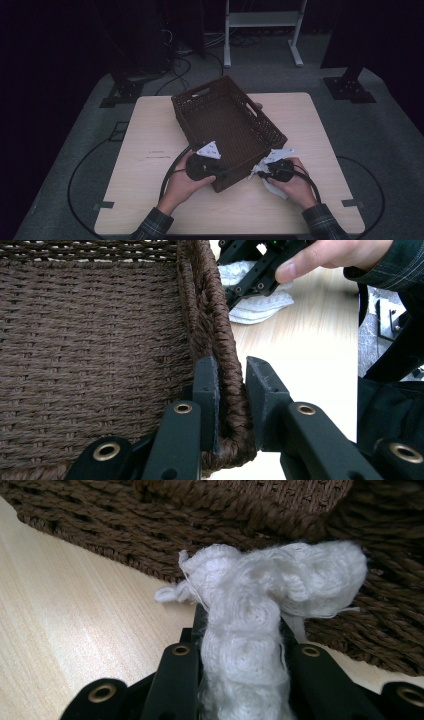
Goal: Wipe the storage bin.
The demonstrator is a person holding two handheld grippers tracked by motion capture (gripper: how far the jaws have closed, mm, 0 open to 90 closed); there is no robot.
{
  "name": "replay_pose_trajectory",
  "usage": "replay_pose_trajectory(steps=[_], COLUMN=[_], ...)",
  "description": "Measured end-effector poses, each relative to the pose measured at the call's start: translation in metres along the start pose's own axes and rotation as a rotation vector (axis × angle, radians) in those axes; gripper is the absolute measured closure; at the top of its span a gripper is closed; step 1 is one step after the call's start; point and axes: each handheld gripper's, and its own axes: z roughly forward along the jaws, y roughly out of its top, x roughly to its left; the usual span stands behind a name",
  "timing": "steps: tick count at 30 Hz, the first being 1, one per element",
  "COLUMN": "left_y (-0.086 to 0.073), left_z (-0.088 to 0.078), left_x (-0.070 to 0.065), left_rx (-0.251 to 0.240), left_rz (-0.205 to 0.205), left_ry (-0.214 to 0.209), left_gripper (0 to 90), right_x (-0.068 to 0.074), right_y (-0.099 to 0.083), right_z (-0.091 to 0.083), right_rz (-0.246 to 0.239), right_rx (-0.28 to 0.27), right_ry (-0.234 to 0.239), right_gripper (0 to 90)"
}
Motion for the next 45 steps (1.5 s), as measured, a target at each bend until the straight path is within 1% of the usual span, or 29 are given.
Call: replay_pose_trajectory(steps=[4, 16, 28, 30, 34, 37, 45], left_y=[0.000, 0.000, 0.000, 0.000, 0.000, 0.000, 0.000], left_z=[0.000, 0.000, 0.000, 0.000, 0.000, 0.000, 0.000], left_x=[0.000, 0.000, 0.000, 0.000, 0.000, 0.000, 0.000], left_rx=[-0.001, 0.000, 0.000, 0.000, 0.000, -0.001, 0.000], left_rz=[0.001, 0.001, -0.001, 0.001, 0.002, 0.001, 0.002], left_ry=[-0.001, -0.001, 0.001, 0.001, 0.001, 0.002, 0.002], left_gripper=[75.2, 75.2, 75.2, 75.2, 75.2, 75.2, 75.2], right_x=[0.003, 0.016, 0.030, 0.031, 0.030, 0.029, 0.027], right_y=[0.002, 0.022, 0.037, 0.039, 0.038, 0.036, 0.030], right_z=[-0.006, -0.037, -0.066, -0.068, -0.066, -0.061, -0.044], right_rz=[-0.013, -0.066, -0.112, -0.114, -0.109, -0.103, -0.103], right_rx=[-0.016, -0.141, -0.232, -0.237, -0.236, -0.223, -0.165], right_ry=[-0.002, -0.003, -0.004, -0.010, -0.001, 0.004, 0.020], right_gripper=[73.7, 73.7, 73.7, 73.7, 73.7, 73.7, 73.7])
